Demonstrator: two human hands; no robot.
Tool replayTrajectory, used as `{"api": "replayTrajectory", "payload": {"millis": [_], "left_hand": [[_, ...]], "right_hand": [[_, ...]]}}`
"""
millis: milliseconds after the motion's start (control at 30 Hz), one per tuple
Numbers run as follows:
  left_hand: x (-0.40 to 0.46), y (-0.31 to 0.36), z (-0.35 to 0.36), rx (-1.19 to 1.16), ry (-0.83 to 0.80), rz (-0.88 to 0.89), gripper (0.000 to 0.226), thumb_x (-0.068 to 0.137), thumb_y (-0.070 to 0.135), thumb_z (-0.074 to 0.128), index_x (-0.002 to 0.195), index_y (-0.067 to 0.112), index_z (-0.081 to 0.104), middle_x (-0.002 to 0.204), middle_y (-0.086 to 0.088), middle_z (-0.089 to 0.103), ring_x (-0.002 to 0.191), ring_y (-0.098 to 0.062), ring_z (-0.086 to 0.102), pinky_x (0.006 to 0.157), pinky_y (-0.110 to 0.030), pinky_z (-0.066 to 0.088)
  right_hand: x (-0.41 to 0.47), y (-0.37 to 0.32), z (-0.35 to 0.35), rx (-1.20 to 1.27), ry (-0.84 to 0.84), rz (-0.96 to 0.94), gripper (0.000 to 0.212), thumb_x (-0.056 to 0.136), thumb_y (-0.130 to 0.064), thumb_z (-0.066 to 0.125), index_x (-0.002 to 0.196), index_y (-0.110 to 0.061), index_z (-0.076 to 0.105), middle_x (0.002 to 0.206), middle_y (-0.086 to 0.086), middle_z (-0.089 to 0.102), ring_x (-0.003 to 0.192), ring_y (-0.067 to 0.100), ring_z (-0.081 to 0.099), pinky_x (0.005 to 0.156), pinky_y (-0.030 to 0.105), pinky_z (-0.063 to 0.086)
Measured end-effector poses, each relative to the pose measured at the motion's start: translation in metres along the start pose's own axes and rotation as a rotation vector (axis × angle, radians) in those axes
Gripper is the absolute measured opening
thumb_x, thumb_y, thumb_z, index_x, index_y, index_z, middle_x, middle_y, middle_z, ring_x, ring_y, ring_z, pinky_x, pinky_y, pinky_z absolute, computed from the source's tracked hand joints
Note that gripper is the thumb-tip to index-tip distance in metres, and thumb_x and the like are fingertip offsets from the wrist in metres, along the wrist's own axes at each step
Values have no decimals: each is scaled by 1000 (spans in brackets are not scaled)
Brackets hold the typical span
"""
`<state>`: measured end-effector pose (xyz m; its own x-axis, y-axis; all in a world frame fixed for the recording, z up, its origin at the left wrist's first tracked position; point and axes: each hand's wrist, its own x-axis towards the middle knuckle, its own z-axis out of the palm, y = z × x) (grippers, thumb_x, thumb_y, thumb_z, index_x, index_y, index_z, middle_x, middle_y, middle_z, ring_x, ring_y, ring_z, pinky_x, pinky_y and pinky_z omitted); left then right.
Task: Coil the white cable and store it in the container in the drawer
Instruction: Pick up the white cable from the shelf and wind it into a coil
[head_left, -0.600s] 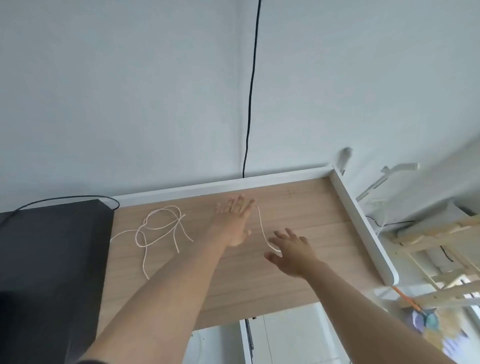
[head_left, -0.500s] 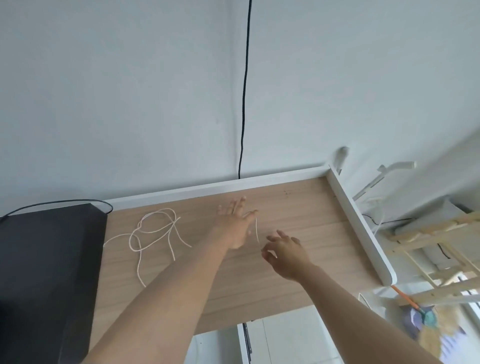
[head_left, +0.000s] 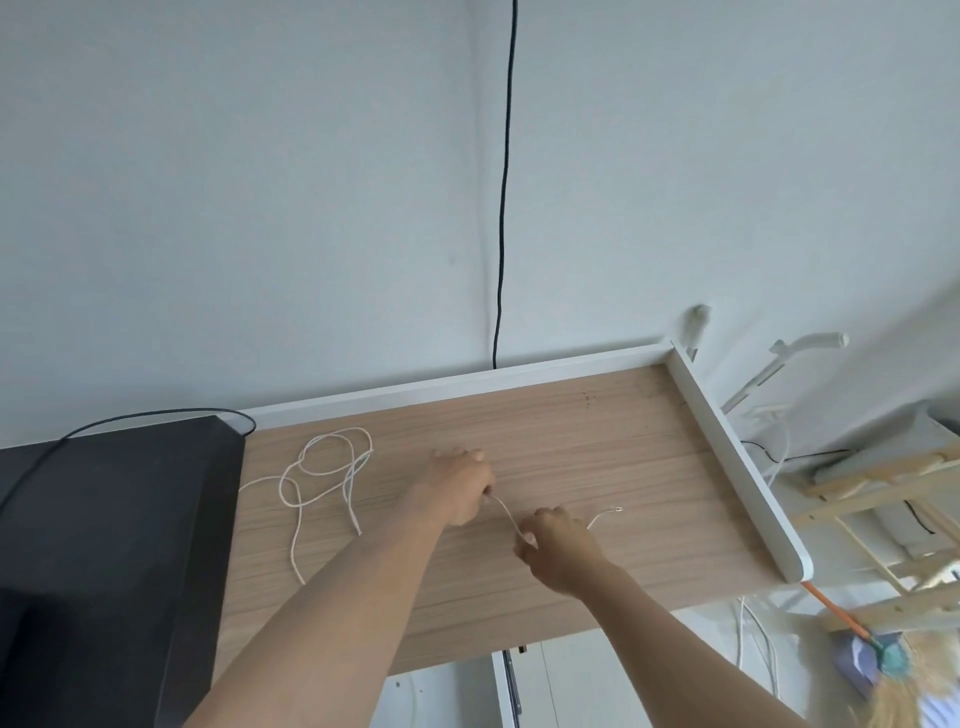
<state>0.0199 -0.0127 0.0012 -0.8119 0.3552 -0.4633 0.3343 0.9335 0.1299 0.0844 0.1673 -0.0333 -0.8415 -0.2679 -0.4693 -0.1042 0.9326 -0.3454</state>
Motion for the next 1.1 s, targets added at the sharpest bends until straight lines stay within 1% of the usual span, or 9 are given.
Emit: {"api": "replayTrajectory", "payload": {"millis": [133,233,400,533,633,700,867,967,1100], "left_hand": [[-17,-11,6,-276,114,-153,22,108,25,58,97,17,75,110,-12,78,105,-38,73,88,-42,56],[-29,-29,8,-441,218,-305,31,104,17,56,74,20,58,98,-17,76,91,-39,74,71,-36,52],[-61,-62,-7,-606,412,-459,39,102,10,55,63,17,50,77,-23,76,67,-43,77,64,-49,64],[-108,-73,-13,-554,451,-514,33,96,6,59,64,14,62,82,-17,76,84,-43,75,71,-44,59],[-151,-56,-4,-505,315,-469,30,95,8,56,103,23,81,101,-4,82,94,-32,77,83,-41,63],[-181,-40,6,-465,239,-419,25,96,12,55,95,24,77,91,-1,82,88,-29,77,79,-41,64],[-253,10,19,-516,25,-191,30,100,23,50,72,18,60,83,-4,79,87,-27,75,82,-36,60],[-297,31,4,-594,24,-68,26,103,28,54,86,15,69,84,-2,82,72,-9,72,76,-24,58],[-357,33,-42,-807,133,1,25,106,32,60,92,19,77,65,6,66,54,-2,53,56,-8,38]], "right_hand": [[-9,12,5,169,25,49,24,103,-27,53,94,-16,72,94,8,80,99,34,71,84,41,55],[-23,18,-5,329,113,48,35,108,-32,50,82,-20,70,77,-5,70,89,31,71,77,39,51],[-57,14,-35,637,31,100,54,106,-47,55,58,-22,58,50,-10,45,42,8,43,46,25,34],[-78,-3,-53,1537,-160,171,52,107,-38,55,60,-21,41,55,-5,20,44,12,13,43,26,9],[-87,-28,-77,2109,-252,54,41,108,-28,47,69,-17,51,60,-7,15,51,12,8,44,27,12],[-89,-44,-91,2273,-266,-34,35,109,-21,42,79,-13,58,61,-5,27,53,12,16,47,25,22],[-85,-89,-103,2306,-124,-131,39,113,-17,37,83,-9,60,85,10,67,74,22,73,73,38,68],[-88,-109,-91,2117,-43,-152,45,115,-18,34,86,-3,64,110,26,78,101,34,81,96,46,62],[-113,-128,-73,1732,24,-200,42,114,-14,36,98,8,68,107,32,77,106,43,77,95,42,64]]}}
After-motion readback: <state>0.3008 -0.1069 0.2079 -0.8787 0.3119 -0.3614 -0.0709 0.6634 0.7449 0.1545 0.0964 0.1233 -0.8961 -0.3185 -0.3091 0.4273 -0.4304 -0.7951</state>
